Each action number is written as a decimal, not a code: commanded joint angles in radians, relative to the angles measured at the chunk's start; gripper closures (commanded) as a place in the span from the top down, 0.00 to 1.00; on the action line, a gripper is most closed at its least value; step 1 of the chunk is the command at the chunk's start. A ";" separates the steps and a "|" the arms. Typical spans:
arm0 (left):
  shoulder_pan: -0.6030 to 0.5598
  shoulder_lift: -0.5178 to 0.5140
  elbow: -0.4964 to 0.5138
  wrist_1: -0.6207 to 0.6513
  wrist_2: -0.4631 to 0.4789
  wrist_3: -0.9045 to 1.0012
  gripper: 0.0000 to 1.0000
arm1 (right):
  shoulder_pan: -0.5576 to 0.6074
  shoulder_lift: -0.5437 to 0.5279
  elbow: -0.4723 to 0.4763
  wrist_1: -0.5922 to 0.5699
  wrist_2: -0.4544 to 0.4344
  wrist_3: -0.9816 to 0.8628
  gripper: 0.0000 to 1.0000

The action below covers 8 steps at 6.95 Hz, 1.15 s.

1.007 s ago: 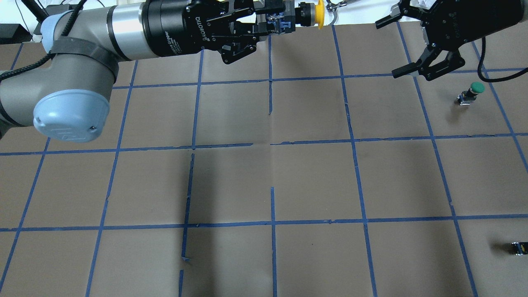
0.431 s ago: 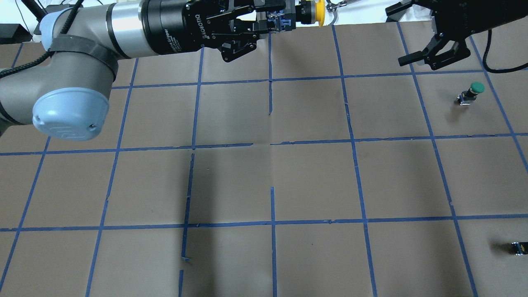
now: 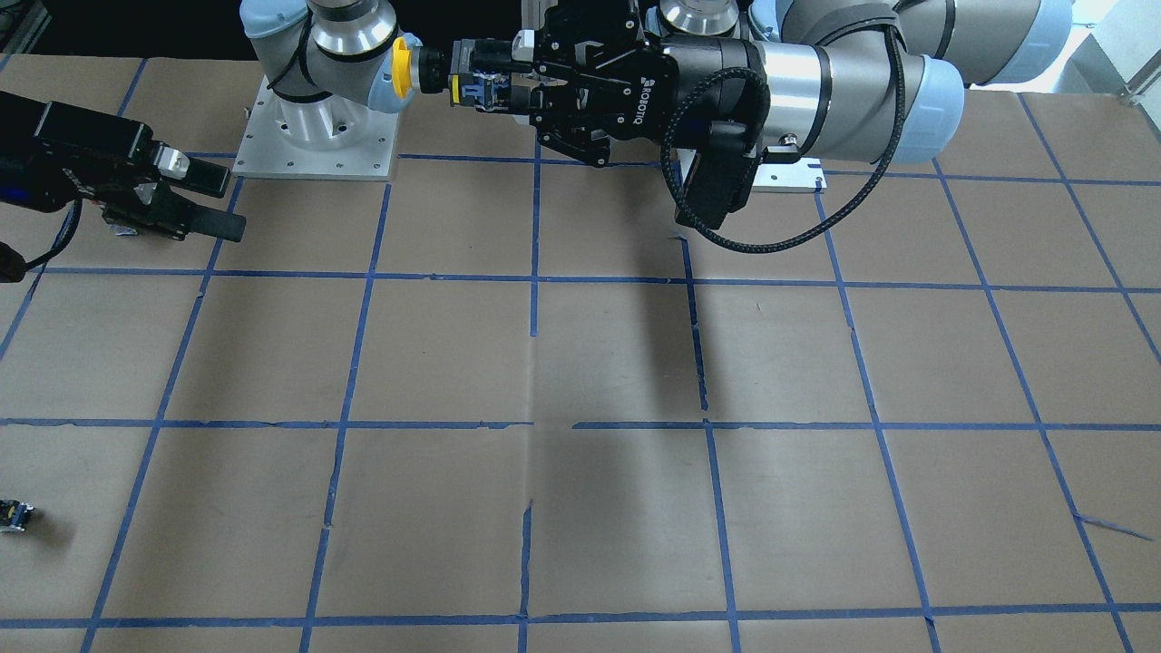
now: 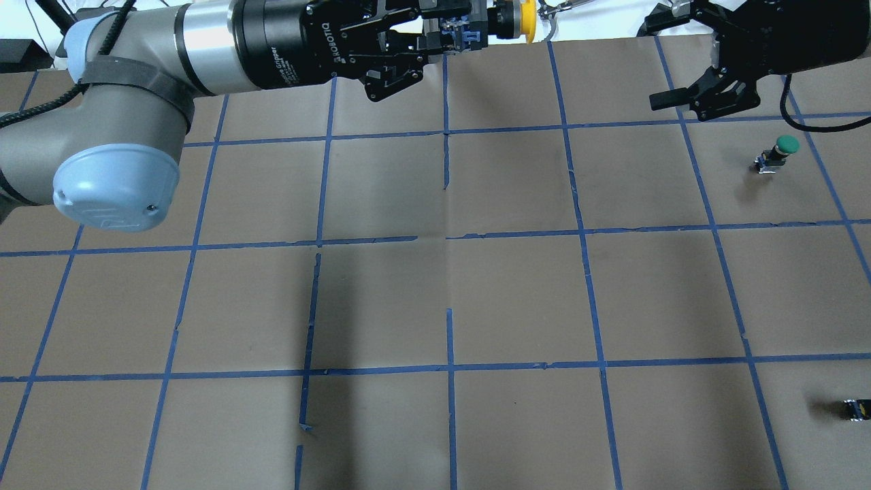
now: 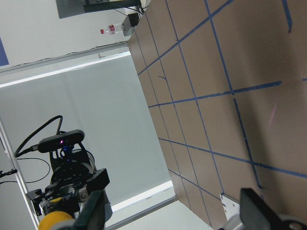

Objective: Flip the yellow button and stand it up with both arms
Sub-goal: 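Hold the yellow button up with the left gripper while the right gripper approaches its cap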

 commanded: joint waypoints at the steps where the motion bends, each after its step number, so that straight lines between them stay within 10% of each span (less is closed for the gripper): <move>1: 0.000 -0.004 0.002 0.000 -0.001 0.001 0.01 | 0.003 -0.036 -0.003 0.079 0.108 -0.027 1.00; 8: 0.000 -0.001 0.005 0.000 0.005 0.001 0.01 | 0.152 -0.121 -0.005 0.096 0.264 0.010 1.00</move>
